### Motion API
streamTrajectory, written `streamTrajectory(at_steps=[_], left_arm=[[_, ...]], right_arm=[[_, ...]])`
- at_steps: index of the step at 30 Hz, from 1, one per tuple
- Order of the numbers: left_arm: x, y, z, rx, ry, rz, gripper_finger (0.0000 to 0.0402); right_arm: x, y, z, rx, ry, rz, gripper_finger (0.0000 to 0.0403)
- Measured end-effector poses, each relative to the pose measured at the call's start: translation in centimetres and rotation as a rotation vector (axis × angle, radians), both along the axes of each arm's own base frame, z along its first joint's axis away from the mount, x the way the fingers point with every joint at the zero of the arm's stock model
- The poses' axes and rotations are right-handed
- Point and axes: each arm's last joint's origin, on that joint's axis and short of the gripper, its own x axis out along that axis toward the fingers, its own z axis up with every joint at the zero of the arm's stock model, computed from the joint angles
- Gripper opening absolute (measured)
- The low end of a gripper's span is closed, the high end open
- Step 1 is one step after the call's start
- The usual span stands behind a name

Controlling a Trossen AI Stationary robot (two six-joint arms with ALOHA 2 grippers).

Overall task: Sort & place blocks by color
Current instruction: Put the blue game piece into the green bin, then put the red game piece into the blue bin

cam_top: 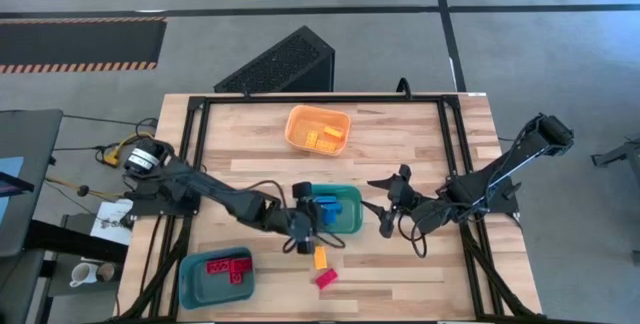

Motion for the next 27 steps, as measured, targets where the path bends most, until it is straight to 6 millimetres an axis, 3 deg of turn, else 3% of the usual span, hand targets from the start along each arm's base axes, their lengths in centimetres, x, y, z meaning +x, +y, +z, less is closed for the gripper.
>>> streamTrajectory(at_steps=[9,14,22,24,27], left_arm=[[0.1,1.2,-0.5,-0.091,0.016,0.064,0.0202],[-0.2,1.2,-0.2,-0.049,0.014,0.079,0.0246],[-4.8,-0.2,4.5,0.100,-0.172,0.170,0.0248],[-6.0,-0.2,4.4,0.123,-0.236,0.175,0.0243],[-7.4,0.3,2.8,0.075,-0.312,0.121,0.0236]], right_arm=[[0.0,0.0,0.0,0.001,0.000,0.000,0.0281],[0.0,0.0,0.0,0.001,-0.001,0.000,0.0281],[0.0,0.0,0.0,0.001,-0.001,-0.001,0.0281],[0.0,0.0,0.0,0.004,-0.003,-0.003,0.0281],[0.1,0.1,0.3,0.024,-0.035,-0.005,0.0281]])
